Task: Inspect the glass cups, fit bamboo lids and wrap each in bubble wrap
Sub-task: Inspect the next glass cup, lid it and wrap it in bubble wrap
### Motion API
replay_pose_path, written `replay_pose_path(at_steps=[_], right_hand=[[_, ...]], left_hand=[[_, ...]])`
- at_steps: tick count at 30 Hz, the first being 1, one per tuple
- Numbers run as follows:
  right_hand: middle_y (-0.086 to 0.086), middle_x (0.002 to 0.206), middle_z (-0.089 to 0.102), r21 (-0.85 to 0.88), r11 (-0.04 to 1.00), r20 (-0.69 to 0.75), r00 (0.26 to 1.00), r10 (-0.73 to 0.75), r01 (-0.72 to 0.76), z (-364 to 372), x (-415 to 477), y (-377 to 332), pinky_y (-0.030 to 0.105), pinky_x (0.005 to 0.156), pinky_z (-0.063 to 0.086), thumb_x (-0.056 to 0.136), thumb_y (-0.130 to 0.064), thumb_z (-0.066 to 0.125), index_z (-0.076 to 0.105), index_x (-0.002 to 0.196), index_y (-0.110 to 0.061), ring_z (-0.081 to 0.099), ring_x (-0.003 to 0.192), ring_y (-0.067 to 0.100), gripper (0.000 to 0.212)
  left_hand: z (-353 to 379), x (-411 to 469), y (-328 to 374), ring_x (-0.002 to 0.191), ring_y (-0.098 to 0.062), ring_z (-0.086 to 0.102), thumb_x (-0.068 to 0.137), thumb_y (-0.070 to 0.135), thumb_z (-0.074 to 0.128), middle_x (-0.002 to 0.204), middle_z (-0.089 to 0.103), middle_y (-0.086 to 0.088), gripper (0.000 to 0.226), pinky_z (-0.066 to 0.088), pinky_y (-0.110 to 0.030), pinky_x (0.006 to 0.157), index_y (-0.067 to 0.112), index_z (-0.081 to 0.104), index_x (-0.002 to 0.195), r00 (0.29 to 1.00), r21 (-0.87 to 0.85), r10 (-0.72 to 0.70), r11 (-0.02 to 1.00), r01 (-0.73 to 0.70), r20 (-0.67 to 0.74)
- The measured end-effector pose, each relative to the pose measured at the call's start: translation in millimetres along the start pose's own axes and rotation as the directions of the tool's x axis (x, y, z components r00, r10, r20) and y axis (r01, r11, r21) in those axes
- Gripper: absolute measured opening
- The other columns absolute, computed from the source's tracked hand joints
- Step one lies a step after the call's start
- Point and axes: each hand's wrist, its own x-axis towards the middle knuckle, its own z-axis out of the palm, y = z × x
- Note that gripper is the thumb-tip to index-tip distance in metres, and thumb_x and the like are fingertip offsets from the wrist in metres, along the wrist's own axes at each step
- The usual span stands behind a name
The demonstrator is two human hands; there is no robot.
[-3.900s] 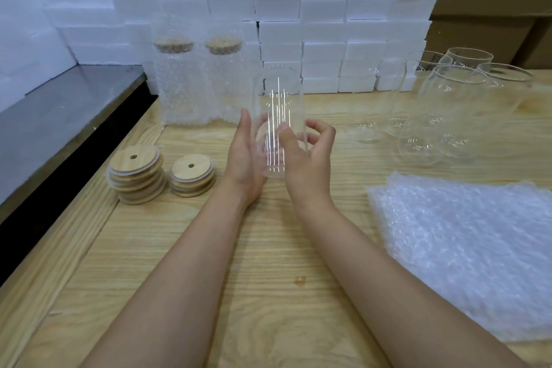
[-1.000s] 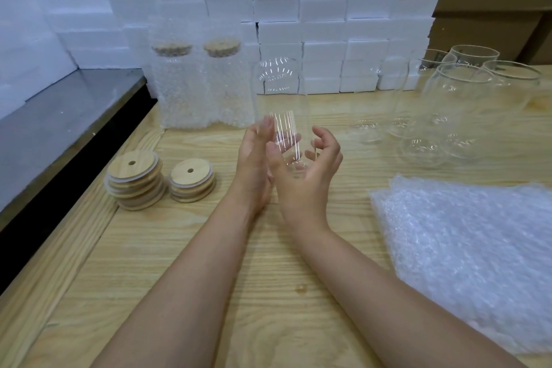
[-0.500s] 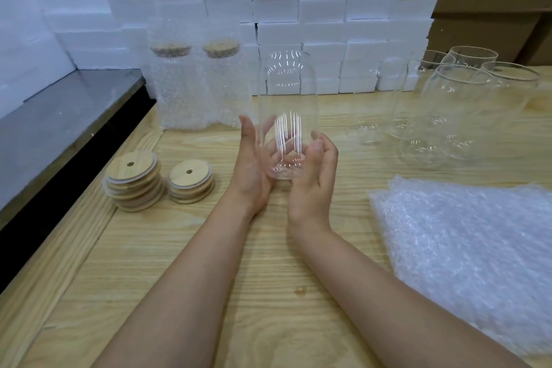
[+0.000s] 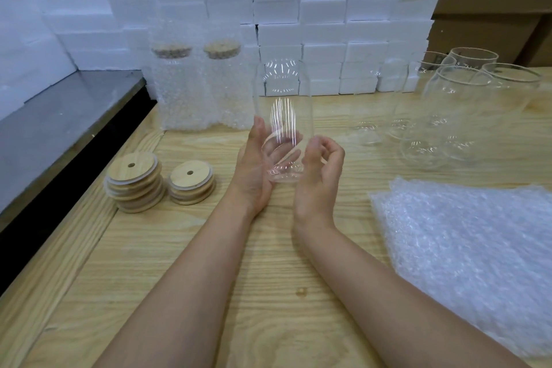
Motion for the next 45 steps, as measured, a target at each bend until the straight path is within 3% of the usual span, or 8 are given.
replay_pose_path(at_steps=[4, 12, 17, 23, 27, 32, 35, 45], right_hand=[[-0.004, 0.124, 0.039, -0.097, 0.995, 0.076, 0.997, -0.031, 0.038, 0.5, -0.6, 0.9, 0.006, 0.080, 0.045, 0.075, -0.042, 0.077, 0.043, 0.126, -0.030, 0.048, 0.104, -0.004, 0.062], [-0.012, 0.113, 0.056, -0.007, 1.000, 0.052, 0.999, -0.009, 0.010, -3.1, 3.7, 2.7, 0.004, 0.074, 0.043, 0.086, -0.040, 0.066, 0.047, 0.125, -0.029, 0.057, 0.095, -0.012, 0.045], [-0.017, 0.081, 0.071, 0.158, 0.985, 0.052, 0.997, 0.062, -0.070, -1.2, 2.5, 2.5, 0.035, 0.088, 0.053, 0.090, -0.042, 0.056, 0.050, 0.110, -0.028, 0.067, 0.085, 0.003, 0.025], [-0.004, 0.091, 0.070, 0.206, 0.965, 0.052, 0.987, 0.153, -0.161, -0.9, 2.0, 1.7, 0.048, 0.079, 0.058, 0.097, -0.040, 0.051, 0.053, 0.104, -0.024, 0.070, 0.091, 0.017, 0.019], [-0.008, 0.082, 0.068, 0.113, 0.984, 0.020, 0.991, 0.133, -0.135, -1.6, 3.1, 3.0, 0.045, 0.081, 0.058, 0.092, -0.048, 0.048, 0.055, 0.097, -0.030, 0.068, 0.089, 0.016, 0.020], [-0.009, 0.114, 0.058, -0.061, 0.997, -0.005, 0.999, 0.039, -0.039, -3.7, 5.1, 4.7, 0.018, 0.092, 0.044, 0.099, -0.040, 0.043, 0.060, 0.107, -0.032, 0.056, 0.108, 0.004, 0.021], [-0.015, 0.118, 0.045, -0.076, 0.997, 0.020, 0.999, -0.025, 0.026, -4.6, 5.0, 2.9, -0.003, 0.079, 0.034, 0.098, -0.039, 0.045, 0.053, 0.128, -0.026, 0.045, 0.100, -0.022, 0.034], [-0.005, 0.121, 0.049, -0.146, 0.988, 0.092, 0.995, -0.041, 0.054, -4.4, 4.3, 1.2, 0.010, 0.084, 0.044, 0.084, -0.035, 0.069, 0.046, 0.137, -0.028, 0.051, 0.101, 0.003, 0.059]], left_hand=[[3.1, -2.6, -0.2, 0.105, -0.025, 0.068, 0.026, 0.069, 0.086, 0.116, 0.062, -0.013, 0.122, 0.056, -0.042, 0.083, 0.006, 0.047, 0.123, 1.000, -0.028, 0.024, 0.999, -0.024, -0.007], [0.1, -1.7, 0.3, 0.106, -0.023, 0.067, 0.026, 0.076, 0.081, 0.124, 0.064, -0.011, 0.113, 0.057, -0.044, 0.085, 0.024, 0.048, 0.120, 0.998, -0.049, 0.011, 0.999, -0.009, 0.054], [-0.3, -1.5, 3.9, 0.102, -0.023, 0.069, 0.026, 0.076, 0.081, 0.116, 0.069, -0.008, 0.138, 0.057, -0.036, 0.068, 0.018, 0.034, 0.143, 0.997, -0.084, -0.024, 0.996, 0.031, 0.080], [-2.2, -3.6, 2.3, 0.100, -0.024, 0.069, 0.030, 0.075, 0.081, 0.117, 0.069, -0.011, 0.130, 0.058, -0.036, 0.065, 0.016, 0.041, 0.139, 0.991, -0.021, -0.054, 0.998, 0.057, 0.122], [-1.8, -3.8, 2.3, 0.087, -0.022, 0.070, 0.032, 0.069, 0.086, 0.113, 0.069, -0.011, 0.113, 0.058, -0.035, 0.064, 0.018, 0.053, 0.127, 0.995, 0.042, -0.014, 0.999, 0.010, 0.102], [-3.4, -3.1, 1.1, 0.117, -0.027, 0.061, 0.038, 0.066, 0.086, 0.123, 0.064, -0.019, 0.111, 0.042, -0.049, 0.106, 0.012, 0.054, 0.129, 0.996, 0.082, 0.078, 0.993, -0.081, 0.037], [-5.5, -1.1, -0.4, 0.107, -0.023, 0.067, 0.039, 0.065, 0.086, 0.113, 0.068, -0.012, 0.093, 0.046, -0.045, 0.099, 0.020, 0.060, 0.116, 0.996, 0.075, 0.086, 0.993, -0.088, 0.027], [-0.8, -2.3, 3.2, 0.096, -0.016, 0.065, 0.022, 0.069, 0.087, 0.098, 0.069, 0.001, 0.112, 0.050, -0.029, 0.075, 0.021, 0.051, 0.115, 0.995, 0.066, 0.102, 0.993, -0.101, -0.012]])
